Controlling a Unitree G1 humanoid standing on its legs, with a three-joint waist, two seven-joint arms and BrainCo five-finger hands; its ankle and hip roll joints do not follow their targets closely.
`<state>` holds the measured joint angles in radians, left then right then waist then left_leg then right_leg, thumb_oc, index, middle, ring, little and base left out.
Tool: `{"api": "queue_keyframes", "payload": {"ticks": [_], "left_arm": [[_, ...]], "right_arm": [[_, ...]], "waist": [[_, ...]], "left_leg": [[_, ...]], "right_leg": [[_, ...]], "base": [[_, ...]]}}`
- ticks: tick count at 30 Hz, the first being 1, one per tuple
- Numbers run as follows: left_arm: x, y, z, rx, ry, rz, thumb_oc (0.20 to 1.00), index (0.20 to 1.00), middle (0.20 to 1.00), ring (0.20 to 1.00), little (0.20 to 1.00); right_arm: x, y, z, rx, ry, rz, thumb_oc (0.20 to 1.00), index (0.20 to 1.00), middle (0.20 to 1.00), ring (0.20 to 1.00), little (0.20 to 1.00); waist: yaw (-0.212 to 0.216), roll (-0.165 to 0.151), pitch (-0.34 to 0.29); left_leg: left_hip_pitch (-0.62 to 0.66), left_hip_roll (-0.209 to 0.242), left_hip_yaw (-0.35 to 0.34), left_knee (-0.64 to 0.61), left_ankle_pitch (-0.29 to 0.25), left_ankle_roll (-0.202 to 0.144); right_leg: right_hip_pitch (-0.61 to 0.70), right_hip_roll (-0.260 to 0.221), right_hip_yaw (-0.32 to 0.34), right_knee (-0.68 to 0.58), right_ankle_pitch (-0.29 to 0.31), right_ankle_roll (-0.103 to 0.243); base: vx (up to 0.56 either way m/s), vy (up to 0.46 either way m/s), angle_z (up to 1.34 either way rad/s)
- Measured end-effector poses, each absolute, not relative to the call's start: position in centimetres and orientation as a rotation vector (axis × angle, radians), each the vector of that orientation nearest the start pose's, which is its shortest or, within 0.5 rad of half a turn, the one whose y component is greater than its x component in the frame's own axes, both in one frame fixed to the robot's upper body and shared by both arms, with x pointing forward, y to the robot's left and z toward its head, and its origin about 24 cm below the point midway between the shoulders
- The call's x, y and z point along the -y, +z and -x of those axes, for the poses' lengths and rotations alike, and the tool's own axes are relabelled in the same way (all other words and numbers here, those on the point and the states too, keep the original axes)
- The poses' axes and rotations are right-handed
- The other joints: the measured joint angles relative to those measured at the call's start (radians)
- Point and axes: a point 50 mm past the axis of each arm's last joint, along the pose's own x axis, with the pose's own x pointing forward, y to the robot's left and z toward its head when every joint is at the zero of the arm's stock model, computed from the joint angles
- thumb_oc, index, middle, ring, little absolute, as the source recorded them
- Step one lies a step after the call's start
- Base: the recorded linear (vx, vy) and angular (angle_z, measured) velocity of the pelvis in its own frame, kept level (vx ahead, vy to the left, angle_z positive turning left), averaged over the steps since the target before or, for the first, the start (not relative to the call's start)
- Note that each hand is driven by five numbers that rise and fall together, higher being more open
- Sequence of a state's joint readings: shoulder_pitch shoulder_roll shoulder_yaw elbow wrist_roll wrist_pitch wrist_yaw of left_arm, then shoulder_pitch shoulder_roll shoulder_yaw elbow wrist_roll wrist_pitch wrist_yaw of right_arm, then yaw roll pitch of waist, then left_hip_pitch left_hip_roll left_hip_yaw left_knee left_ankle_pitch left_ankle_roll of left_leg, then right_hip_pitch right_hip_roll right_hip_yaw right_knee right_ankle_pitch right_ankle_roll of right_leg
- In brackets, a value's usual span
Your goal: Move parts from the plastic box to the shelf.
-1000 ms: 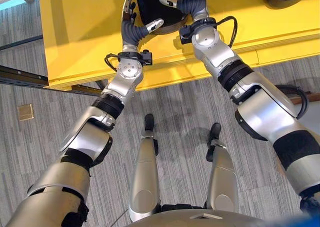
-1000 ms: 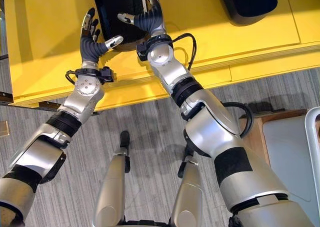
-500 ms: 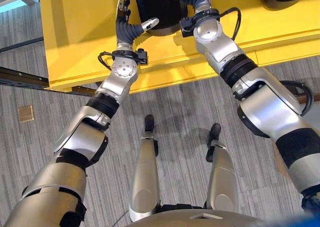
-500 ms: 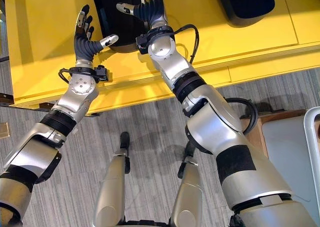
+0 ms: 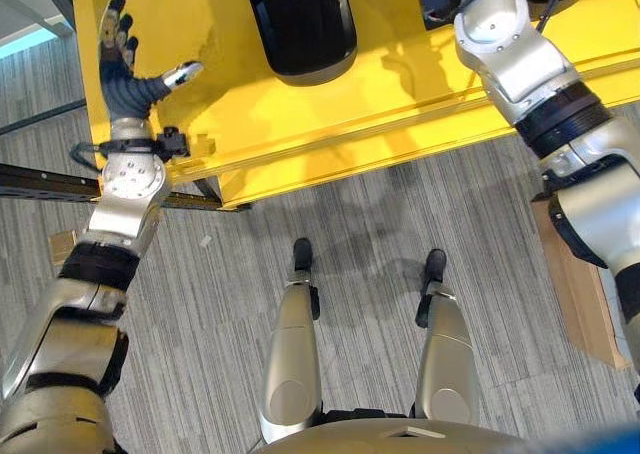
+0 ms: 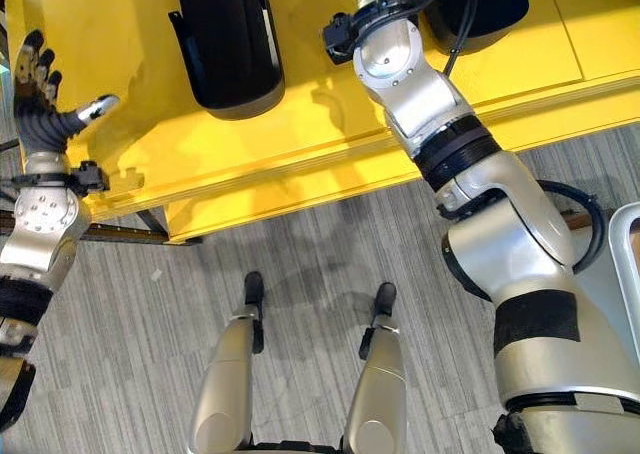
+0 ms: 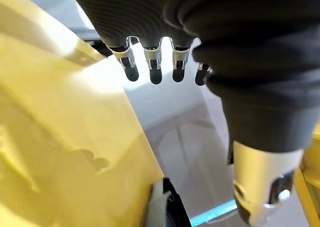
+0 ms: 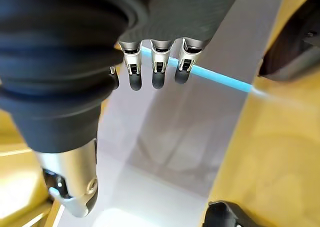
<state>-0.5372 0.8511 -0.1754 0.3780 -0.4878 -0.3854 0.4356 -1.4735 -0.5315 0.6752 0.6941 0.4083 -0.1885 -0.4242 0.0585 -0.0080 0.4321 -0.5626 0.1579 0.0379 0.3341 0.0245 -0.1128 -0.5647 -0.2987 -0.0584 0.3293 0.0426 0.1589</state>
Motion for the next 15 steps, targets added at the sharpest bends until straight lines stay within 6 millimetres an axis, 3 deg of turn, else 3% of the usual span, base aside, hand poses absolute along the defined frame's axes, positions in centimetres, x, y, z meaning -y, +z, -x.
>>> {"api": "queue_keyframes", "payload": {"ticks": [3,8,10,15], "left_arm": [[-29.8,20.3,-30.5,0.585,0.403,-0.261,1.000,1.000,1.000,1.000,1.000],[-29.9,17.4,-28.5,0.541,0.396,-0.195,1.000,1.000,1.000,1.000,1.000],[-29.6,16.8,-28.2,0.533,0.393,-0.167,1.000,1.000,1.000,1.000,1.000],[-27.6,14.7,-26.3,0.515,0.320,-0.067,1.000,1.000,1.000,1.000,1.000]], "right_arm": [[10.5,35.7,-37.3,0.853,-0.005,0.347,1.000,1.000,1.000,1.000,1.000],[14.5,31.9,-36.2,0.826,-0.037,0.310,1.000,1.000,1.000,1.000,1.000],[15.3,31.2,-35.9,0.818,-0.048,0.287,1.000,1.000,1.000,1.000,1.000],[17.2,26.0,-33.3,0.780,-0.018,0.236,1.000,1.000,1.000,1.000,1.000]], "waist": [[-0.001,0.004,0.002],[0.002,0.027,0.018],[0.001,0.029,0.019],[-0.009,0.037,0.023]], "left_leg": [[0.010,0.000,0.001,0.000,-0.001,0.001],[0.072,0.001,0.007,-0.017,-0.011,0.009],[0.081,0.001,0.009,-0.021,-0.011,0.009],[0.147,0.002,0.013,-0.053,-0.009,0.009]], "right_leg": [[0.010,0.000,0.001,-0.002,0.000,0.000],[0.066,0.000,0.002,-0.012,-0.003,0.001],[0.073,0.001,0.002,-0.014,-0.005,0.001],[0.133,0.001,-0.003,-0.032,-0.008,0.001]], "base": [[-0.01,-0.012,0.00],[-0.02,-0.021,-0.02],[0.00,-0.012,-0.02],[0.00,-0.040,0.01]]}}
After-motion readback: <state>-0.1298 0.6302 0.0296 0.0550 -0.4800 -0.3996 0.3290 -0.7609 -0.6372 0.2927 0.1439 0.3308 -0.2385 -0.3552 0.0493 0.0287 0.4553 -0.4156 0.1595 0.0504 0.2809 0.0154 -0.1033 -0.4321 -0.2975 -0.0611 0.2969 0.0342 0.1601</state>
